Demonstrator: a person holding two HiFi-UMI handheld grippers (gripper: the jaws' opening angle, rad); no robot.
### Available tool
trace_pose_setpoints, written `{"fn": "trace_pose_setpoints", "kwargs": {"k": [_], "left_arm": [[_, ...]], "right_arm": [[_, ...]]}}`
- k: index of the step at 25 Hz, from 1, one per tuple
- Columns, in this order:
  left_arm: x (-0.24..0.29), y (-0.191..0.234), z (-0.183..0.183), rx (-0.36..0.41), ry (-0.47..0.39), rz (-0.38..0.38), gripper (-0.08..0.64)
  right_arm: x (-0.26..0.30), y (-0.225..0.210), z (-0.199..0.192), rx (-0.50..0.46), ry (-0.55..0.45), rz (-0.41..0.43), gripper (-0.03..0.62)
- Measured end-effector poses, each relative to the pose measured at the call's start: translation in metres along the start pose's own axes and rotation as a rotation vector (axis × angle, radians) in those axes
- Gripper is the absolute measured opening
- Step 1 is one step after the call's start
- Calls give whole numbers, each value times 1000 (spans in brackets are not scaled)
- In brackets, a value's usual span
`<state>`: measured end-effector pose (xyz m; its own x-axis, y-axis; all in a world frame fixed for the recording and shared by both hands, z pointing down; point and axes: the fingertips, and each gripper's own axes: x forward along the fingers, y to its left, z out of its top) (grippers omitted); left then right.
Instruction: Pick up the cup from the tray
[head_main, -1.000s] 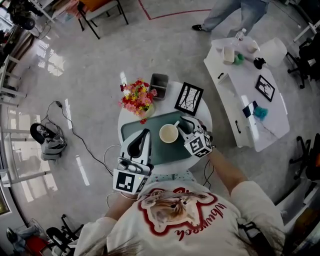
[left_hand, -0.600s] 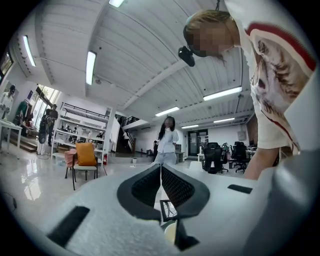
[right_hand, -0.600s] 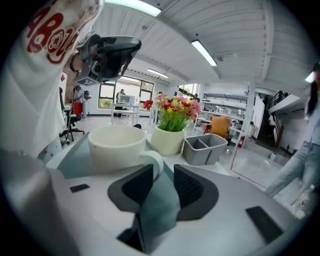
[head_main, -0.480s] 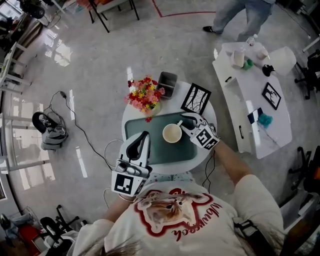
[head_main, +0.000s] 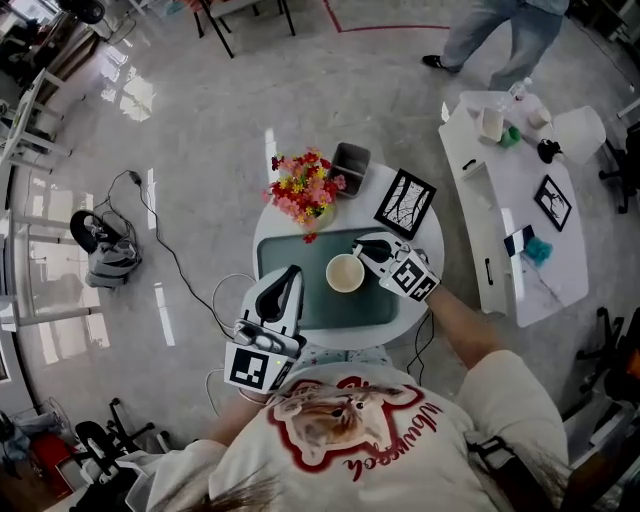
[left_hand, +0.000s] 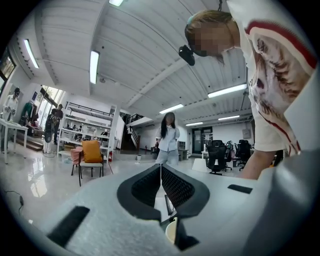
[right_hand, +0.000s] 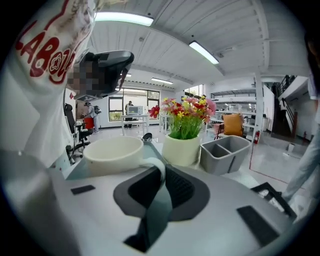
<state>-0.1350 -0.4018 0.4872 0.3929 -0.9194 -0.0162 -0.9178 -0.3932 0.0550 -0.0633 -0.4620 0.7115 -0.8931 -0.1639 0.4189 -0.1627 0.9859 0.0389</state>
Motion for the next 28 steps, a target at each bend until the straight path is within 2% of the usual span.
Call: {"fn": "trace_pose_setpoints", "kwargs": {"k": [6, 11, 15, 18, 22, 28], "left_arm": [[-1, 1, 3, -15, -27, -1, 18], [8, -1, 12, -6, -56, -16, 18], [13, 1, 13, -5, -61, -12, 18], [14, 0, 24, -4, -91, -27, 18], [23, -10, 28, -9, -115, -79, 18], [32, -32, 32, -6, -145, -146, 18]], "right_arm": [[-16, -1, -4, 232, 11, -176, 51], [-42, -16, 25, 390, -55, -322, 51], [-76, -30, 48, 492, -68, -451, 51], [-103, -34, 68, 536, -66, -526, 51], [-134, -42, 95, 577, -114, -583, 51], [-179, -40, 120, 556, -149, -691, 51]]}}
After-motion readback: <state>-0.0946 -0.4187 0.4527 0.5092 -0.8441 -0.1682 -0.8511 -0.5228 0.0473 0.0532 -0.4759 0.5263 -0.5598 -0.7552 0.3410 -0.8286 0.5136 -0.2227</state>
